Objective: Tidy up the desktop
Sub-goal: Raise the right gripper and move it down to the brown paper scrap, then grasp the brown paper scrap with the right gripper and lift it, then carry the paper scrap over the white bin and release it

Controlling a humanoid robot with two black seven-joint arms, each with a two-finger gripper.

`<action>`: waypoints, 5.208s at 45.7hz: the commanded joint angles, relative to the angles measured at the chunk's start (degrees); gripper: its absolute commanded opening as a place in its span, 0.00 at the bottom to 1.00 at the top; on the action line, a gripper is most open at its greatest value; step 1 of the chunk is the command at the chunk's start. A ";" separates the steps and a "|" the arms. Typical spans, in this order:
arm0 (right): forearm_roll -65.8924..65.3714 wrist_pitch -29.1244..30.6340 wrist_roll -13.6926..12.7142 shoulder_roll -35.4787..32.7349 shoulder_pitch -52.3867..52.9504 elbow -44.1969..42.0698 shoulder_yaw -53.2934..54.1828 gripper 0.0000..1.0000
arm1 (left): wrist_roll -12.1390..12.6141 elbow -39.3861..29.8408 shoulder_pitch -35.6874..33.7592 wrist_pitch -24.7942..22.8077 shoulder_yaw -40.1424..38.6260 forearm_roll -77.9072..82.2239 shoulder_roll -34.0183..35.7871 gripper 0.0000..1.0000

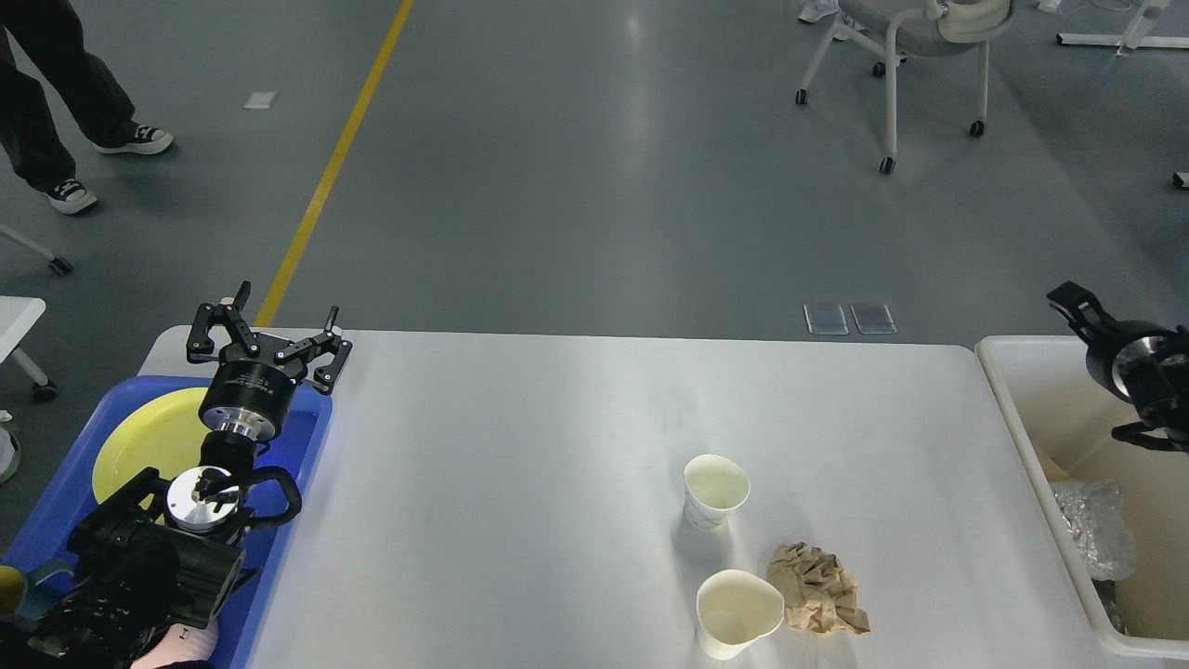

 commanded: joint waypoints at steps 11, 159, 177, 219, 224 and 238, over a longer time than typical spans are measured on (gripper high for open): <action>-0.52 9.28 0.04 -0.05 18.70 16.70 -10.70 1.00 | 0.00 0.00 0.00 0.00 0.00 -0.03 0.00 1.00; -17.57 0.58 2.50 -21.06 25.02 69.36 -2.88 0.00 | 0.00 -0.09 0.00 0.00 0.00 0.05 0.09 1.00; -26.01 0.75 1.88 -9.11 51.13 71.99 -16.06 0.00 | 0.00 -0.09 0.00 0.00 0.00 0.05 0.09 1.00; -25.13 3.74 2.50 -8.83 40.70 56.82 -19.67 0.00 | 0.00 -0.09 0.09 0.00 0.00 -0.03 0.09 1.00; -24.87 1.82 2.85 -12.26 32.18 47.42 -16.26 0.00 | 0.00 -0.09 0.09 0.00 0.00 0.06 0.09 1.00; -14.51 -10.58 3.02 -13.15 2.30 16.31 -5.00 0.00 | 0.00 -0.09 0.09 0.00 0.00 -0.03 0.00 1.00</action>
